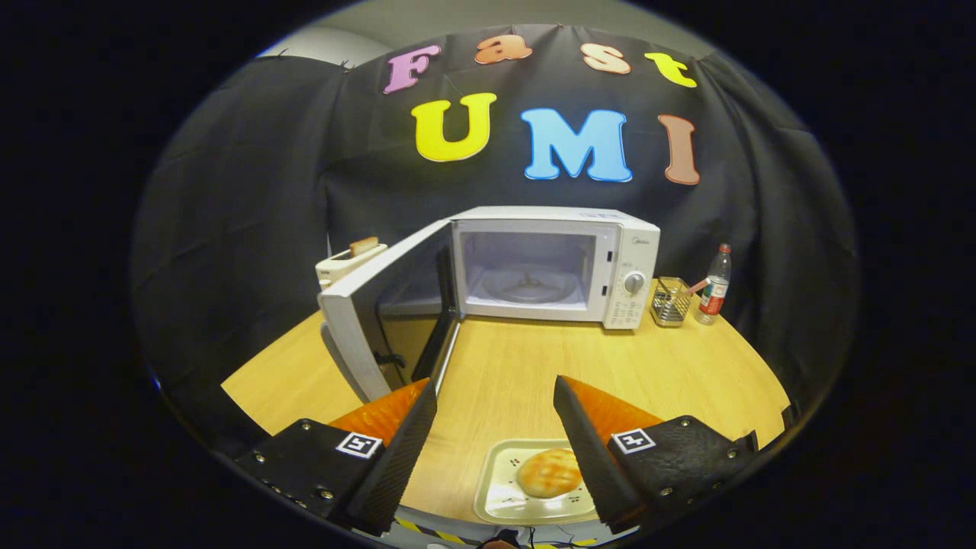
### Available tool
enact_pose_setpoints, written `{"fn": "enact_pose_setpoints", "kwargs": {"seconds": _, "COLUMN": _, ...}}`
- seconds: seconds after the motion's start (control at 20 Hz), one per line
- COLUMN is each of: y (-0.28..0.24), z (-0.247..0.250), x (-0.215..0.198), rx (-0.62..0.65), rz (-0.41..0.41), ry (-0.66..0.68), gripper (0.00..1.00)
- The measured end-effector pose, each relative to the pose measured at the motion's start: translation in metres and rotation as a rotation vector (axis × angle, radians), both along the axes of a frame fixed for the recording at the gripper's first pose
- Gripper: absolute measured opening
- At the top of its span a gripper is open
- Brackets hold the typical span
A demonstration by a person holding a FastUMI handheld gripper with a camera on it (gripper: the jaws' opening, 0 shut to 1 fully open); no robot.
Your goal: Open the microwave, put the food inside, and close the microwave door.
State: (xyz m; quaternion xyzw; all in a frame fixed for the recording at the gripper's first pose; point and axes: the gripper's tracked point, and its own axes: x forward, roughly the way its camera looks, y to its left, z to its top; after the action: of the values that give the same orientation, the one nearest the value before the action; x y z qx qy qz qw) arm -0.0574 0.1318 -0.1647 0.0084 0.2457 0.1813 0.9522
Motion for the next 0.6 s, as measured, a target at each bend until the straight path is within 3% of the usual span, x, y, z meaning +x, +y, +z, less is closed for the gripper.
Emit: {"fn": "enact_pose_setpoints", "kwargs": {"seconds": 0.6, "y": -0.037, "z": -0.107, "x": -0.012, "rx": -0.126, "rz": -0.041, "ry": 0.259, "gripper": 0.94}}
